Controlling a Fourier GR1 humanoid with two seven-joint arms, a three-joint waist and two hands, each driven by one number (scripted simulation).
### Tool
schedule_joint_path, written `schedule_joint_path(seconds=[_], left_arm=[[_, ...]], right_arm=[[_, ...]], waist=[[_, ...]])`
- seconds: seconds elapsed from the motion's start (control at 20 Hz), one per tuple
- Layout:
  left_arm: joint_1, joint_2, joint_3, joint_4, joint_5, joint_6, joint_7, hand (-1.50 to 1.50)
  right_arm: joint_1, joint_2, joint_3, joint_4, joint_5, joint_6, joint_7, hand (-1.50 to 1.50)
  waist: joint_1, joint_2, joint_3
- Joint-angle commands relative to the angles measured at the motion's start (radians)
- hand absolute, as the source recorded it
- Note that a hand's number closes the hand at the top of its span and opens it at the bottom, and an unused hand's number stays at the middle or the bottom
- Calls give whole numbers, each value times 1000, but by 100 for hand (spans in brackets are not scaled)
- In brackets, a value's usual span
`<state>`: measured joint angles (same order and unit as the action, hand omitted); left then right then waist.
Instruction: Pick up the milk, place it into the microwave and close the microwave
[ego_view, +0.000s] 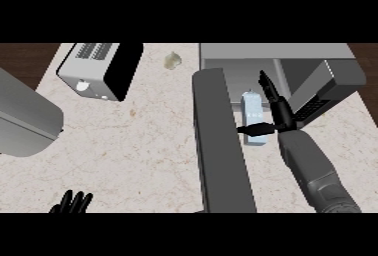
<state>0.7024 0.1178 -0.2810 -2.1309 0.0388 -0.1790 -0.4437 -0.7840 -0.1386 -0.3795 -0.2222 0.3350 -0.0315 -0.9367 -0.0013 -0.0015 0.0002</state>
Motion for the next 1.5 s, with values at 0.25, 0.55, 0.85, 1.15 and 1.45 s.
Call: schedule_joint_path(seconds=[0.25,0.55,0.85,1.15,1.45], left_arm=[[-121,-23,-118,12,-69,14,162,150],[-307,-48,-118,173,-119,15,254,150],[-473,-110,-147,296,-246,71,310,150],[-690,-117,-171,514,-223,23,383,150],[-840,-118,-268,793,-284,33,333,150]], right_arm=[[235,-4,46,-158,-41,195,-50,-150],[417,4,94,-373,-65,247,-40,-150],[640,-19,110,-654,-132,321,17,-150],[774,-84,81,-872,-182,336,92,-150],[903,-112,47,-1041,-247,375,139,-150]], waist=[[-35,-11,-2],[-42,-9,-3],[-46,-7,-3],[-41,1,-2],[-37,2,-2]])
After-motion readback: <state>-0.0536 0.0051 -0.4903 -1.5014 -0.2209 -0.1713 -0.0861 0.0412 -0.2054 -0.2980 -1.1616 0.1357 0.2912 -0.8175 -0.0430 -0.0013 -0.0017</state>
